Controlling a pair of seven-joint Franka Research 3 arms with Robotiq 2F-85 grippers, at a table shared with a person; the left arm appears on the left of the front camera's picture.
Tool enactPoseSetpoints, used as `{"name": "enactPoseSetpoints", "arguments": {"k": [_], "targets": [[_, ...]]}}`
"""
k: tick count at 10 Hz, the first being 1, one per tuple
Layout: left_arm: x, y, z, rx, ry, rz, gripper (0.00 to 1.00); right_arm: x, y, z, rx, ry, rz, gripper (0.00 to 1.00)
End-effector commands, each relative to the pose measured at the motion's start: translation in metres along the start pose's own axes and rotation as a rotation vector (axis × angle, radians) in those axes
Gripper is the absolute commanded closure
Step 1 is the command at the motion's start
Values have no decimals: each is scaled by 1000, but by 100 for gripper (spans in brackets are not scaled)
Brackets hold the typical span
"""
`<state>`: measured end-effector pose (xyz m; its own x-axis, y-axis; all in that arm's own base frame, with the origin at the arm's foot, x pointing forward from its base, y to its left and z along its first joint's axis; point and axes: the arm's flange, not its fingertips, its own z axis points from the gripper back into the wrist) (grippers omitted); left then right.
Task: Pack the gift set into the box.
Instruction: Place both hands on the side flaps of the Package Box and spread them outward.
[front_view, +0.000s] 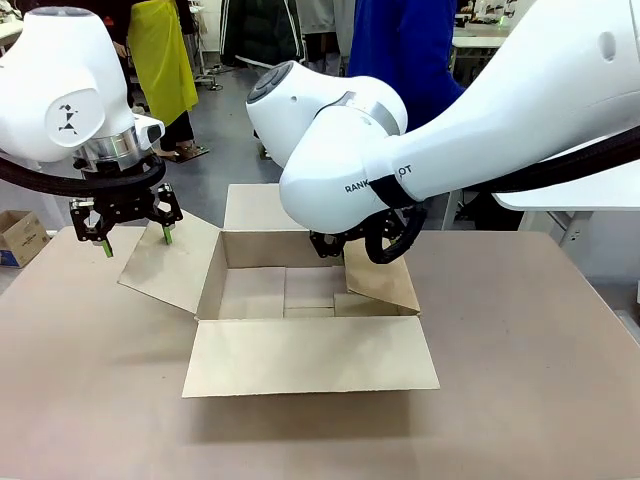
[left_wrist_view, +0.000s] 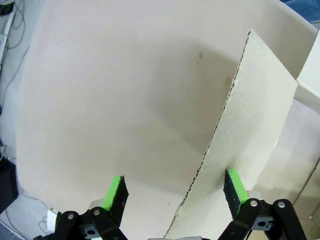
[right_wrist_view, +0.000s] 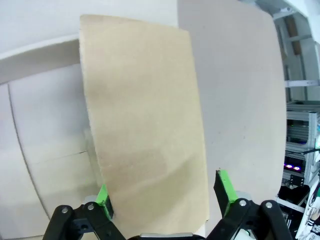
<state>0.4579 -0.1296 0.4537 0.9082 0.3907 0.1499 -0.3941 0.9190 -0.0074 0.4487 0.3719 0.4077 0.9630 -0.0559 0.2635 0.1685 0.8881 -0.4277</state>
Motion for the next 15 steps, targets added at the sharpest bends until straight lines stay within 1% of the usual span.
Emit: {"name": "enactPoseSetpoints", "arguments": {"k": [1, 4, 5, 6, 7, 8, 9, 11, 13, 15], "targets": [[-1, 1, 1, 15, -7, 12, 0, 3, -8, 10, -24, -28, -45, 0], [-1, 1, 1, 15, -7, 12, 0, 9, -49, 19, -19, -35, -100, 0], [-1, 1, 1, 15, -7, 12, 0, 12, -70, 15, 14, -17, -83, 0], [-1, 1, 1, 15, -7, 12, 0, 12, -88, 11, 80, -60, -20, 0], [-1, 1, 1, 15, -7, 12, 0, 13, -108, 5, 158, -45, 2, 0], [-1, 1, 1, 15, -7, 12, 0, 16, -131, -4, 221, -40, -8, 0], [-1, 1, 1, 15, -7, 12, 0, 17, -148, -14, 310, -27, 27, 0], [-1, 1, 1, 15, -7, 12, 0, 22, -180, -51, 474, 4, 66, 0], [-1, 1, 1, 15, -7, 12, 0, 21, -200, -78, 589, -8, 20, 0], [-1, 1, 1, 15, -7, 12, 0, 18, -220, -102, 778, -30, -35, 0]]}}
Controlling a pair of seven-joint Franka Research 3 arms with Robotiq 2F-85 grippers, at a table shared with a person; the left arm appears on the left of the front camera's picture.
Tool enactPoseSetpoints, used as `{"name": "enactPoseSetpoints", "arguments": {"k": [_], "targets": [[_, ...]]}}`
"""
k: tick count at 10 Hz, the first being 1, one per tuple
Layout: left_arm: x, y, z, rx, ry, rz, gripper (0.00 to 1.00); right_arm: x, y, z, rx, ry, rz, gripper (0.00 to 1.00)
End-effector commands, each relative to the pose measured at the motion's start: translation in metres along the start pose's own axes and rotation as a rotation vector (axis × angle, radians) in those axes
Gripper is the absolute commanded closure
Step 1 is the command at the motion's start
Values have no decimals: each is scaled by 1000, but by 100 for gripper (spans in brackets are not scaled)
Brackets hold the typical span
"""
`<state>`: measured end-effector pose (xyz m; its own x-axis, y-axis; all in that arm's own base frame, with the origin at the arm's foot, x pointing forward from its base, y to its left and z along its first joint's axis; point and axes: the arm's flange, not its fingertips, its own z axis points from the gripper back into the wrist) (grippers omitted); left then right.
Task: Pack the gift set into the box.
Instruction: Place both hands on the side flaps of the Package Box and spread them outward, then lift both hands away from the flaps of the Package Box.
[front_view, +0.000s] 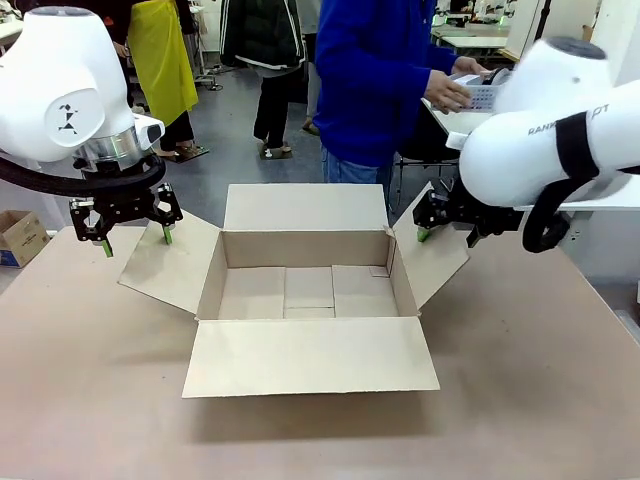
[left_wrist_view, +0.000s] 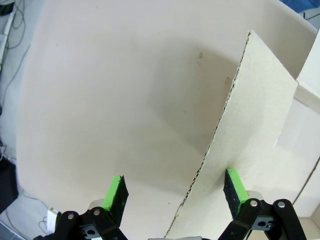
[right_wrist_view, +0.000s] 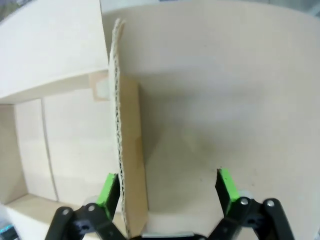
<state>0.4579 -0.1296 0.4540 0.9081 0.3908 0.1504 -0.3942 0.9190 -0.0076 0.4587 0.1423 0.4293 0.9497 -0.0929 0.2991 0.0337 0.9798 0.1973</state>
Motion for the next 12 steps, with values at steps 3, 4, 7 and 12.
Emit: {"name": "enactPoseSetpoints", "arguments": {"k": [3, 4, 7, 12], "targets": [[-1, 1, 1, 15, -7, 12, 0, 1, 14, 3, -77, 7, 28, 0], [-1, 1, 1, 15, -7, 12, 0, 1, 14, 3, -77, 7, 28, 0], [-1, 1, 1, 15, -7, 12, 0, 1, 14, 3, -77, 7, 28, 0], [-1, 1, 1, 15, -7, 12, 0, 1, 14, 3, -77, 7, 28, 0]]}}
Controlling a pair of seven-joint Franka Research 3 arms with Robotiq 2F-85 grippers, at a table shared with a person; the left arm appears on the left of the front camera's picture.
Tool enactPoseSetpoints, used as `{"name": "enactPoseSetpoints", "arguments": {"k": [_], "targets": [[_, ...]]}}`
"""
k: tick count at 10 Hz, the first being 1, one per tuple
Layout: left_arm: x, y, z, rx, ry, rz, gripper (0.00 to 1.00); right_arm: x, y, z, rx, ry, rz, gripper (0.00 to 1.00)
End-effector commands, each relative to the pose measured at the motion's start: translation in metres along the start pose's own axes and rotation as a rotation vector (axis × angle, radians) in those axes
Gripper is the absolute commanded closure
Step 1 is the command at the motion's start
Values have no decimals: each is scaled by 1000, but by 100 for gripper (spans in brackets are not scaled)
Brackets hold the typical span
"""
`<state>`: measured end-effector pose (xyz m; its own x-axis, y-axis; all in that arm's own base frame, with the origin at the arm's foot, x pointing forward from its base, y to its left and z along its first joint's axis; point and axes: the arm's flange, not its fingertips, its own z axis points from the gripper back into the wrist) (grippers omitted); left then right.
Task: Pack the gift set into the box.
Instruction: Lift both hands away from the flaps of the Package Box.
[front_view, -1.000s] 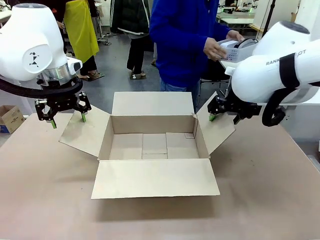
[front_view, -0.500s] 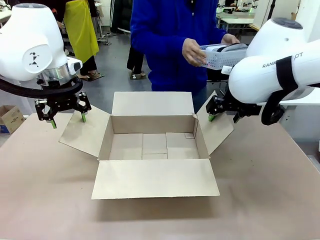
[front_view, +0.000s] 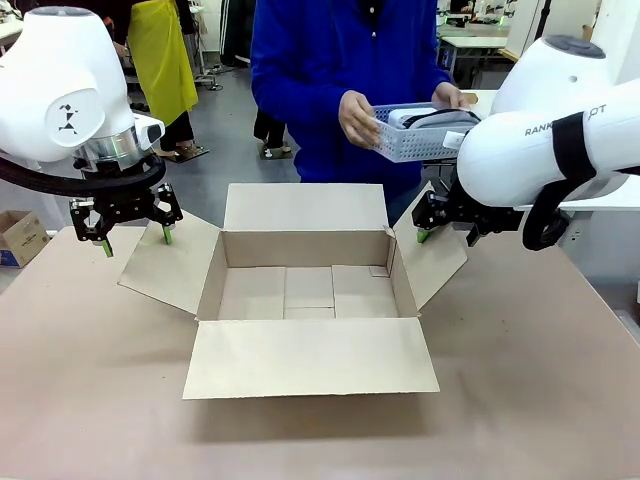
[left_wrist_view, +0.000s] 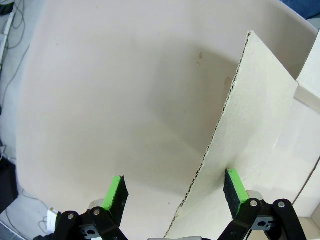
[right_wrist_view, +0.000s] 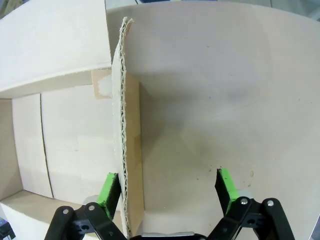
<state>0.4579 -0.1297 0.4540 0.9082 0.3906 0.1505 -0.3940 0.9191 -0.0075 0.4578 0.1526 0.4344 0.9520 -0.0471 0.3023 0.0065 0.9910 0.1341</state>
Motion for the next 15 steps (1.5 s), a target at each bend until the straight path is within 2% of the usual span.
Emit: {"name": "enactPoseSetpoints", "arguments": {"k": [1, 15], "targets": [[-1, 1, 1, 15, -7, 12, 0, 2, 3, 0, -24, 4, -17, 0], [-1, 1, 1, 15, -7, 12, 0, 2, 3, 0, -24, 4, -17, 0]]}}
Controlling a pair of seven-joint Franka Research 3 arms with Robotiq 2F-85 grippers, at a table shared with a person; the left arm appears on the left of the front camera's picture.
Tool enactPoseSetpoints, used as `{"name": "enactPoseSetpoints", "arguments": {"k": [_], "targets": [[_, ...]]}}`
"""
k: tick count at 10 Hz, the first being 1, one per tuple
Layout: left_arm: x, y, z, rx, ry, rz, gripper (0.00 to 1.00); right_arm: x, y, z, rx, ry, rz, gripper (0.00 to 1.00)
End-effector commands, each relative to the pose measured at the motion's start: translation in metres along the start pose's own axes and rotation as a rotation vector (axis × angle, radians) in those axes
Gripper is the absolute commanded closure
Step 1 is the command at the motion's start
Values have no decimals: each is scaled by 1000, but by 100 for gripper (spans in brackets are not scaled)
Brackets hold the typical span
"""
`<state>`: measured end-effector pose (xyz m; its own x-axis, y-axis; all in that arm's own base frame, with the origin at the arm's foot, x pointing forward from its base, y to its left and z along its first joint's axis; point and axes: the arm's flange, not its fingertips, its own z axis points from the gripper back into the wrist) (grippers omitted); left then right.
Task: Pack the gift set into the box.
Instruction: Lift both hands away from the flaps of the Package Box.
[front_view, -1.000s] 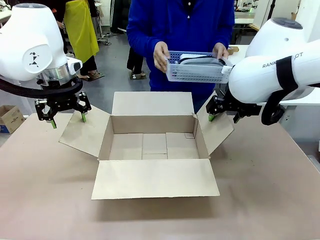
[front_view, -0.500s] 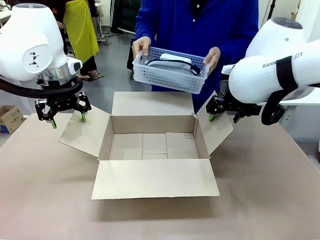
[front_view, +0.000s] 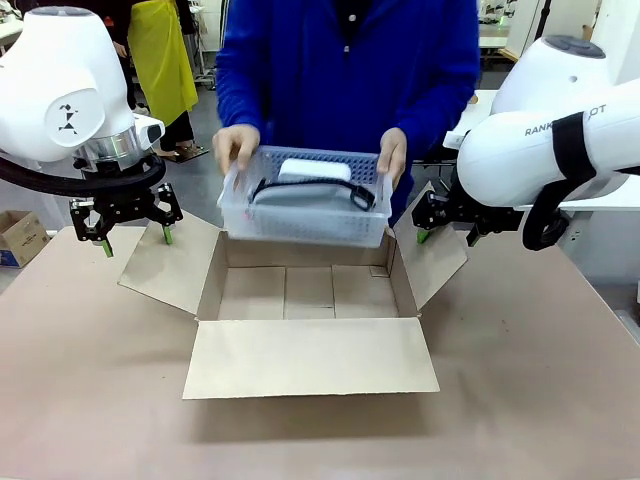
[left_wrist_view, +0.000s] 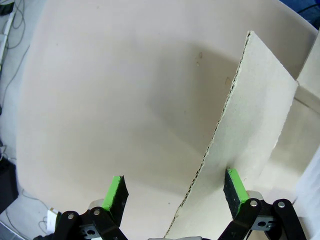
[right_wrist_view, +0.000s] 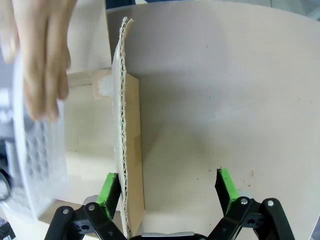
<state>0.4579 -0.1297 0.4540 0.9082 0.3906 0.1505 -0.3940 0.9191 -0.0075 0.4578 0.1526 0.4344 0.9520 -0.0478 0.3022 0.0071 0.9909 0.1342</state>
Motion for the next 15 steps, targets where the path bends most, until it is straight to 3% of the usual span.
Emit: {"name": "enactPoseSetpoints", "arguments": {"k": [1, 13, 14, 15], "targets": [[-1, 1, 1, 15, -7, 12, 0, 2, 3, 0, -24, 4, -17, 0], [0, 0, 0, 0, 0, 0, 0, 0, 0, 0, 0, 0, 0, 0], [10, 25, 31, -145, 119, -107, 0, 5, -26, 45, 204, 31, -2, 0], [22, 69, 69, -393, 370, -226, 0, 6, -69, 100, 348, 167, -111, 0]]}}
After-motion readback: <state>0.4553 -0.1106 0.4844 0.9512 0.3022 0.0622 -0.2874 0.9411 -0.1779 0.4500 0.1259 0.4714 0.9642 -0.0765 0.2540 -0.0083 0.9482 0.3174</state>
